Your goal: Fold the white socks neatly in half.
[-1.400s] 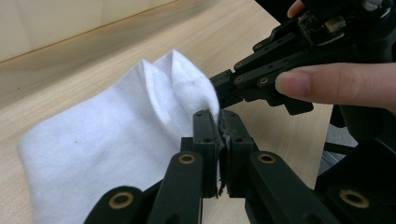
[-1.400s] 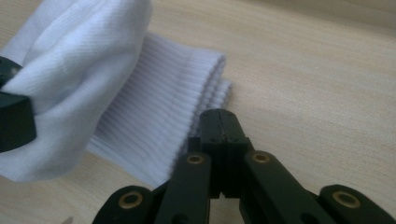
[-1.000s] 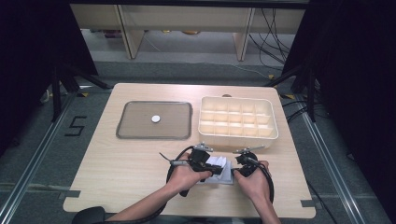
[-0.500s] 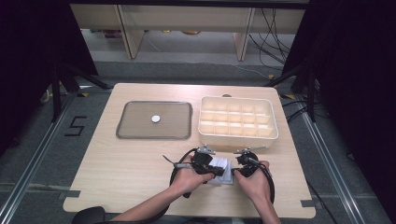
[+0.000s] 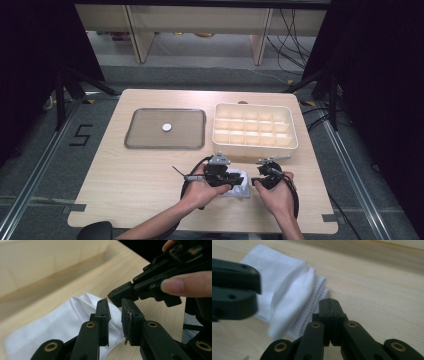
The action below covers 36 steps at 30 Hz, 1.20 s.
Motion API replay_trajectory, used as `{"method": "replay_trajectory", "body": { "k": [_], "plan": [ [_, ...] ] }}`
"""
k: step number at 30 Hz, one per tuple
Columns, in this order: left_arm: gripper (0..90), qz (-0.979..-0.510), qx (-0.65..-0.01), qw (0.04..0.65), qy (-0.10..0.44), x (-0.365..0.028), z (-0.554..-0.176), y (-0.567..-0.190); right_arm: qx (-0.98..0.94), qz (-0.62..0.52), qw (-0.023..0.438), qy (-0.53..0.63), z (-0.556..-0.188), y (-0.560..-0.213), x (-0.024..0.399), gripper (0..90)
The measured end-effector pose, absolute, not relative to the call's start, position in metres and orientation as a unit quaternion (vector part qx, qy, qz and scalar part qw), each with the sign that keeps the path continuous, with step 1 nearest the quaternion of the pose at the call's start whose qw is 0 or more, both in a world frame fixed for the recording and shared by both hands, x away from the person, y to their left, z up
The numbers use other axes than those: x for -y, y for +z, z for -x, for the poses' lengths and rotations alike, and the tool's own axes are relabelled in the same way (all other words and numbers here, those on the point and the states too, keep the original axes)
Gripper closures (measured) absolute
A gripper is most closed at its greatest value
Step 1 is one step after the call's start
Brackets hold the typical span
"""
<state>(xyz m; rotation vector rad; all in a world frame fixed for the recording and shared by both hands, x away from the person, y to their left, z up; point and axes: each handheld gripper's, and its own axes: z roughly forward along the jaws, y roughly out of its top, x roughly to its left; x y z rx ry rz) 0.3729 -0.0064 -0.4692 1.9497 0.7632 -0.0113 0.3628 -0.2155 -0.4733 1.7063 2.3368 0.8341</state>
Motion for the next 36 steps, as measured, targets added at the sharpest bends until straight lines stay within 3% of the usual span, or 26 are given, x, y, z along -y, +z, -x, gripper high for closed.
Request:
{"method": "replay_trajectory", "body": {
  "k": [4, 14, 17, 30, 36],
  "plan": [
    [80.0, -0.807, -0.332, 0.489, 0.024, -0.008, -0.375, -0.464, -0.772, -0.562, 0.077, 0.287, -0.361, -0.466, 0.216, 90.0],
    [83.5, -0.83, -0.34, 0.442, -0.002, -0.018, -0.376, -0.487, -0.794, -0.504, 0.083, 0.33, -0.355, -0.447, 0.187, 88.6],
    [83.7, -0.833, -0.338, 0.438, -0.005, -0.015, -0.375, -0.491, -0.803, -0.492, 0.059, 0.331, -0.356, -0.449, 0.175, 88.3],
    [84.3, -0.841, -0.344, 0.418, -0.011, -0.014, -0.375, -0.503, -0.809, -0.499, 0.064, 0.303, -0.361, -0.479, 0.18, 88.6],
    [79.0, -0.825, -0.347, 0.446, 0.005, -0.026, -0.373, -0.49, -0.811, -0.496, 0.058, 0.304, -0.362, -0.481, 0.179, 87.7]
  ]
}}
